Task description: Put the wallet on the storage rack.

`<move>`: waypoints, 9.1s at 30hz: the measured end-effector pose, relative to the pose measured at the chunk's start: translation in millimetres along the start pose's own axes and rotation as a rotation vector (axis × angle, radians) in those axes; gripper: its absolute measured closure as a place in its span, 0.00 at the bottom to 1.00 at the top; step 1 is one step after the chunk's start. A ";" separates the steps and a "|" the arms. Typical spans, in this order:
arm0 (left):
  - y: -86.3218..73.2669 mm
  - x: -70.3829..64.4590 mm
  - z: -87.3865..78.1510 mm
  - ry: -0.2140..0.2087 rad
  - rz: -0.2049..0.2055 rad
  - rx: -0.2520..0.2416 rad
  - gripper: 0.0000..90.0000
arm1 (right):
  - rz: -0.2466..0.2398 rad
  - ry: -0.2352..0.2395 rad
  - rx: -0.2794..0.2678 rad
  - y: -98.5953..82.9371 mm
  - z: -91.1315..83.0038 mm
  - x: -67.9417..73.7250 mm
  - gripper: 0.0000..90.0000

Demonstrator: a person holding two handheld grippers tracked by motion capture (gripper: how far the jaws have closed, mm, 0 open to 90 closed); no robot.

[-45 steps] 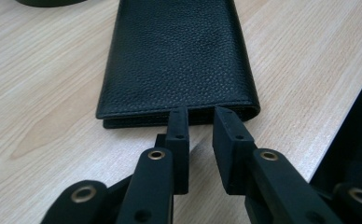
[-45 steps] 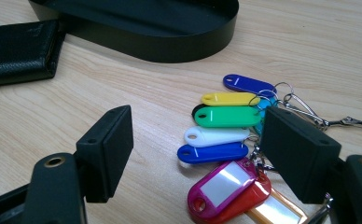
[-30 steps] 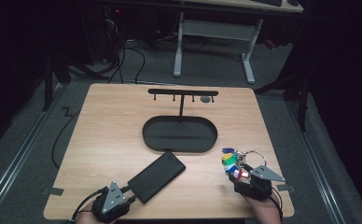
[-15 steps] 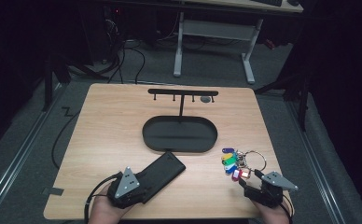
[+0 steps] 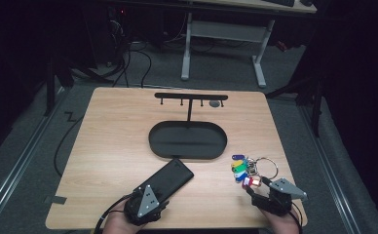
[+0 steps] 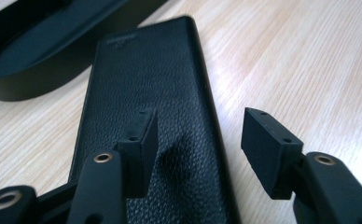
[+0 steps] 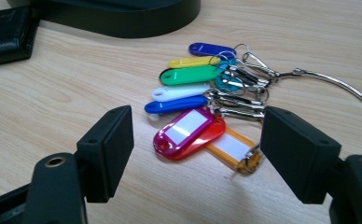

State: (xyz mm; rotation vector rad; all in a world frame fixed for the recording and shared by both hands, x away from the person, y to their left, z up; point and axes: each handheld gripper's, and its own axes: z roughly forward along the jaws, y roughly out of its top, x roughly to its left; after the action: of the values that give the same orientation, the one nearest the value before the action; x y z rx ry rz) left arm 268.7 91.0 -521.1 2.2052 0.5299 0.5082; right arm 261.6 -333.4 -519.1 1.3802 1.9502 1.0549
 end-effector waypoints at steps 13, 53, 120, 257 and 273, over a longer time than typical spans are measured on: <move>-4.7 -16.1 5.5 0.102 0.213 0.059 0.54 | 0.015 0.019 -0.001 1.7 3.9 -1.4 0.29; -2.7 -3.3 -9.9 0.098 0.097 -0.011 0.86 | 0.046 0.025 -0.002 0.5 1.5 -4.9 0.29; -16.0 46.2 -54.0 -0.016 -0.317 -0.334 0.87 | 0.051 0.033 0.014 -1.0 4.8 -4.7 0.30; 122.0 112.5 38.8 0.078 0.408 0.051 0.82 | 0.089 -0.012 -0.010 -12.8 -20.9 -17.9 0.30; 140.6 132.1 77.1 0.050 0.451 0.056 0.82 | 0.100 -0.019 -0.013 -16.2 -25.3 -19.9 0.30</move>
State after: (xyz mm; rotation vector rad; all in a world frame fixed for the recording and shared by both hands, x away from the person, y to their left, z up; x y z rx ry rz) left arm 447.2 29.5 -434.4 2.3759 0.0647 0.7916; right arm 240.2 -362.4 -518.8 1.4889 1.8743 1.0933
